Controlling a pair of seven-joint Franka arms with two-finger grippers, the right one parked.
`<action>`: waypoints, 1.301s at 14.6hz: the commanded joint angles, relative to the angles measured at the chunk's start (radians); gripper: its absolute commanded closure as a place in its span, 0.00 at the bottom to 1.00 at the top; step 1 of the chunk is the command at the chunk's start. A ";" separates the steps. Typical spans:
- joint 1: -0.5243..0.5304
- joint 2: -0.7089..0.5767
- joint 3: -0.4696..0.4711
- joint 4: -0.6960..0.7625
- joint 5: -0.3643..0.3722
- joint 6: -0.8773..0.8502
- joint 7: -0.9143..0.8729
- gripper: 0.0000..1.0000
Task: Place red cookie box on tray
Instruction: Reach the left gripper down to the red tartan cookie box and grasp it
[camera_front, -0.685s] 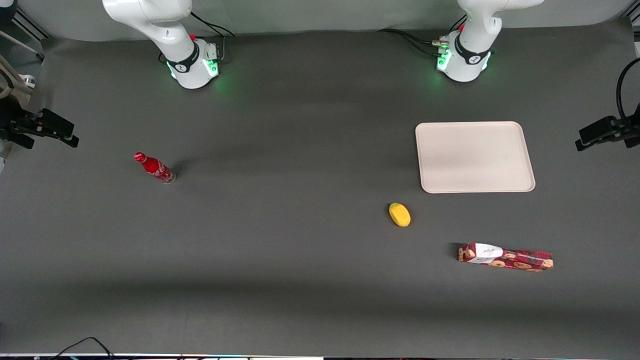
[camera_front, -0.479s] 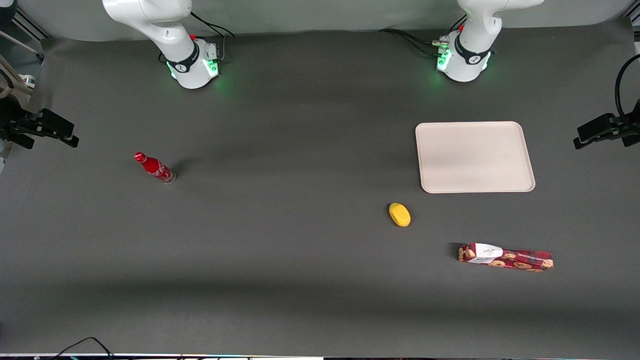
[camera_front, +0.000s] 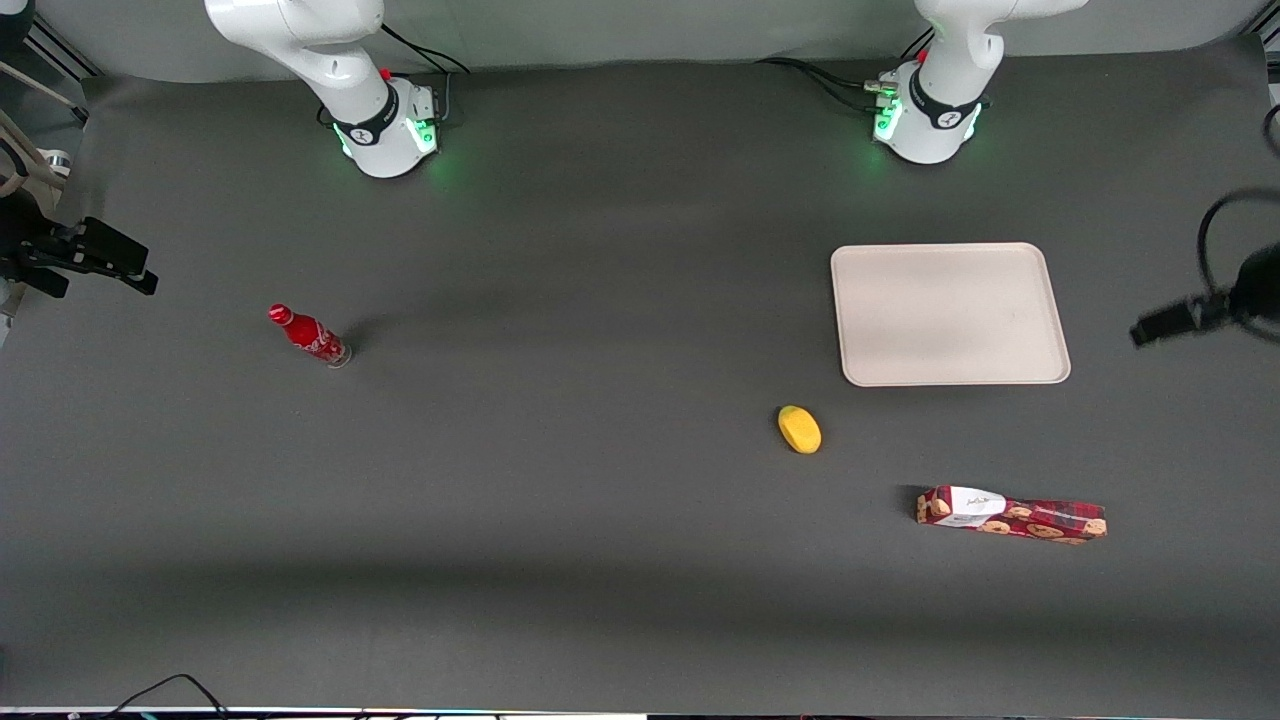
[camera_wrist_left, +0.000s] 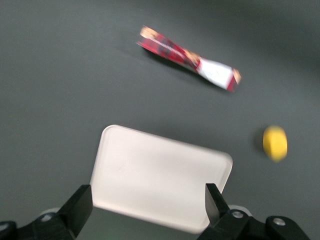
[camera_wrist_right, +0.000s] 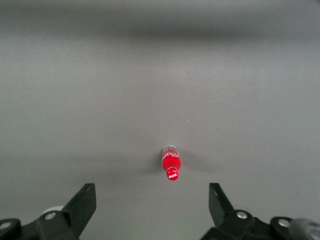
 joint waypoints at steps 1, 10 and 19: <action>-0.018 0.133 -0.003 -0.007 -0.012 0.151 -0.345 0.00; -0.042 0.474 -0.005 -0.005 -0.032 0.595 -0.823 0.00; -0.039 0.566 -0.005 -0.005 -0.033 0.717 -0.837 0.35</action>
